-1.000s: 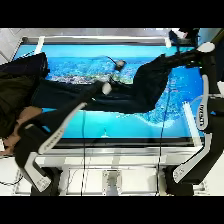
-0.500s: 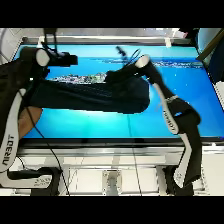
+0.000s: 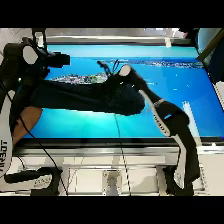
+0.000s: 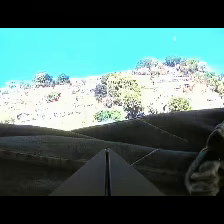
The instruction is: Fold the clothes and pants, and hang the long-sleeved shirts on hangers.
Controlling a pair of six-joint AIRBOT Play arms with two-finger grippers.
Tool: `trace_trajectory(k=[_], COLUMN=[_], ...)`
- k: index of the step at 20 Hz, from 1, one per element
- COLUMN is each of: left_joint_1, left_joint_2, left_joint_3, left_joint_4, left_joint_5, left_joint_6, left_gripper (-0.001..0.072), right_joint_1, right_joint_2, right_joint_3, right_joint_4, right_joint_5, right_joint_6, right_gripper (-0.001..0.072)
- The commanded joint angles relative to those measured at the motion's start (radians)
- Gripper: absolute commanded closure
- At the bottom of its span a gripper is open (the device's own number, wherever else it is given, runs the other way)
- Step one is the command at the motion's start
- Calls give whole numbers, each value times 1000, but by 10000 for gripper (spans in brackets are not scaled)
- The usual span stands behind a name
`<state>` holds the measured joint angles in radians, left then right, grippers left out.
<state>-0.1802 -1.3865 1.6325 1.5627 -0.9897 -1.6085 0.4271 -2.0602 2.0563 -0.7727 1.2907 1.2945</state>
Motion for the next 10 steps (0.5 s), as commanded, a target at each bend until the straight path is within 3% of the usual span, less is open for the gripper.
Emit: trace_trajectory(k=[1, 5, 8, 9, 10], left_joint_1=[1, 0, -7, -10, -12], left_joint_2=[2, 2, 2, 2, 2], left_joint_3=[0, 0, 0, 0, 0], left_joint_4=[1, -1, -3, -3, -3], left_joint_5=[-33, -36, -36, -36, -36], left_joint_6=[0, 0, 0, 0, 0], left_gripper=[692, 692, 692, 692, 692], right_joint_1=[-169, -412, -529, -555, -573], right_joint_2=[120, 200, 199, 191, 177], right_joint_3=[8, 5, -90, -140, -185], right_joint_4=[-212, -233, -231, -223, -215], right_joint_5=[214, 305, 261, 260, 256], right_joint_6=[-2, -2, 7, 6, 5], right_gripper=[203, 195, 194, 173, 55])
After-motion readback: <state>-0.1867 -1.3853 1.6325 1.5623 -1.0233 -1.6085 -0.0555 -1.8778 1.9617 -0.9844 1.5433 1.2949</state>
